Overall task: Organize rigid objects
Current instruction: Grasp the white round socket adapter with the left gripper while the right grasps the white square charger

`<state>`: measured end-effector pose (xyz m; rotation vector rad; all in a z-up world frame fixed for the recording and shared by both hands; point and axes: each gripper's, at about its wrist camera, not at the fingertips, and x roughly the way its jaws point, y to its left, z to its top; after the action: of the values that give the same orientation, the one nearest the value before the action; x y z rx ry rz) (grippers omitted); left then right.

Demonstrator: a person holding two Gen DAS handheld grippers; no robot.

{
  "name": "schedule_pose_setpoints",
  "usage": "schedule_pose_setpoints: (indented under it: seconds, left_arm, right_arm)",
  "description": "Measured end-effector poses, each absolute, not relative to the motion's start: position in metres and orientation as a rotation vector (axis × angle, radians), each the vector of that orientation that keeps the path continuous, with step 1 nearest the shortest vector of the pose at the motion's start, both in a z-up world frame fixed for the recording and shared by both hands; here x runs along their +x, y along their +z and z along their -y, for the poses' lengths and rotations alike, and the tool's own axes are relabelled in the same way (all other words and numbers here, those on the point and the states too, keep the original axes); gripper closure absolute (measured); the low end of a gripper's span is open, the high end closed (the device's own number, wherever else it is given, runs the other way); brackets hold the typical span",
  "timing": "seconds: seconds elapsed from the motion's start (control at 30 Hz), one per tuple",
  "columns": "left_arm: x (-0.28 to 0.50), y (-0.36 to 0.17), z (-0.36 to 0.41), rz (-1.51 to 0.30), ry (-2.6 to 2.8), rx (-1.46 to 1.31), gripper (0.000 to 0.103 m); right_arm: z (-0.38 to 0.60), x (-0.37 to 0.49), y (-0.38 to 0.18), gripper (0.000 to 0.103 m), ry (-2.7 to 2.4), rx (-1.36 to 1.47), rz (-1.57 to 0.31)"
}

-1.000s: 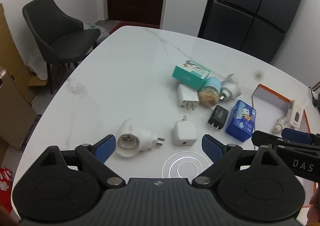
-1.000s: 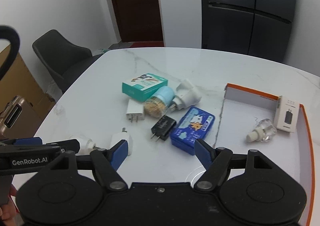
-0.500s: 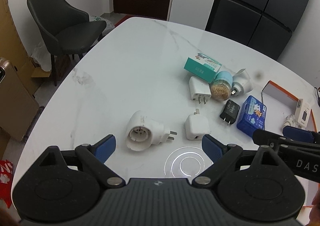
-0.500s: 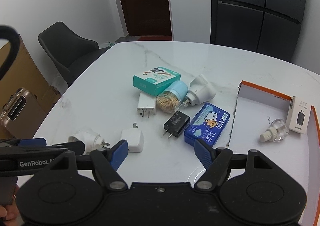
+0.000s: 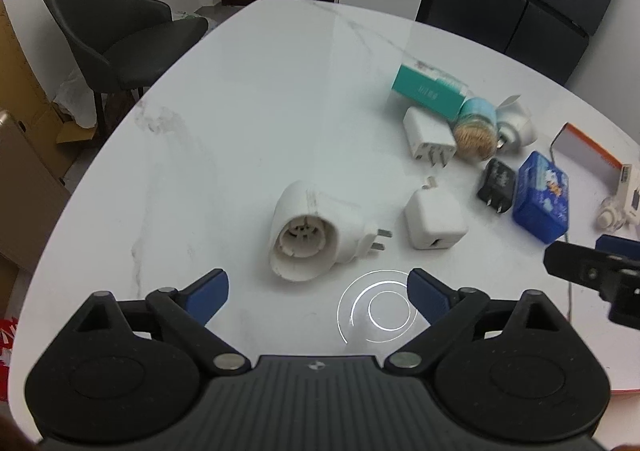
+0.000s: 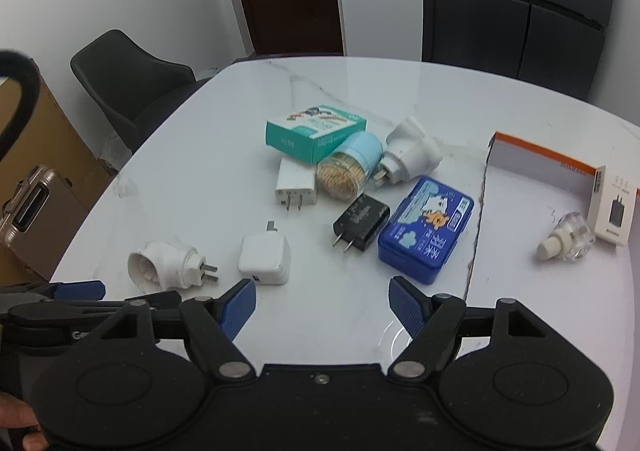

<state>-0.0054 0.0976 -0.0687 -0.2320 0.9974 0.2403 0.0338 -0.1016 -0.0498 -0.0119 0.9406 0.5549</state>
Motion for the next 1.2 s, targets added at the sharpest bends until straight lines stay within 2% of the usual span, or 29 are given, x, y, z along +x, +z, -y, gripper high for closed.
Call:
schedule_pose_setpoints:
  seconds: [0.4, 0.5, 0.53, 0.57, 1.13, 1.17, 1.2]
  left_arm:
    - [0.023, -0.101, -0.109, -0.983, 0.168, -0.184, 0.006]
    - [0.024, -0.103, -0.11, -0.95, 0.13, -0.161, 0.02]
    - [0.024, -0.103, -0.11, -0.937, 0.112, -0.156, 0.03]
    - [0.024, -0.101, -0.111, -0.931, 0.102, -0.155, 0.032]
    - [0.012, -0.083, -0.157, -0.891, 0.156, -0.22, 0.033]
    - [0.012, -0.083, -0.158, -0.892, 0.158, -0.223, 0.033]
    - [0.012, -0.083, -0.16, -0.894, 0.161, -0.228, 0.033]
  right_arm:
    - [0.089, 0.04, -0.067, 0.016, 0.536, -0.016, -0.972]
    - [0.082, 0.043, -0.07, 0.016, 0.539, -0.015, -0.971]
    - [0.079, 0.044, -0.071, 0.016, 0.542, -0.015, -0.971]
    - [0.075, 0.044, -0.072, 0.016, 0.548, -0.016, -0.974]
    - [0.003, 0.072, -0.096, 0.017, 0.601, -0.096, -0.967]
    - [0.0, 0.073, -0.099, 0.019, 0.603, -0.108, -0.963]
    - [-0.002, 0.074, -0.101, 0.026, 0.602, -0.118, -0.96]
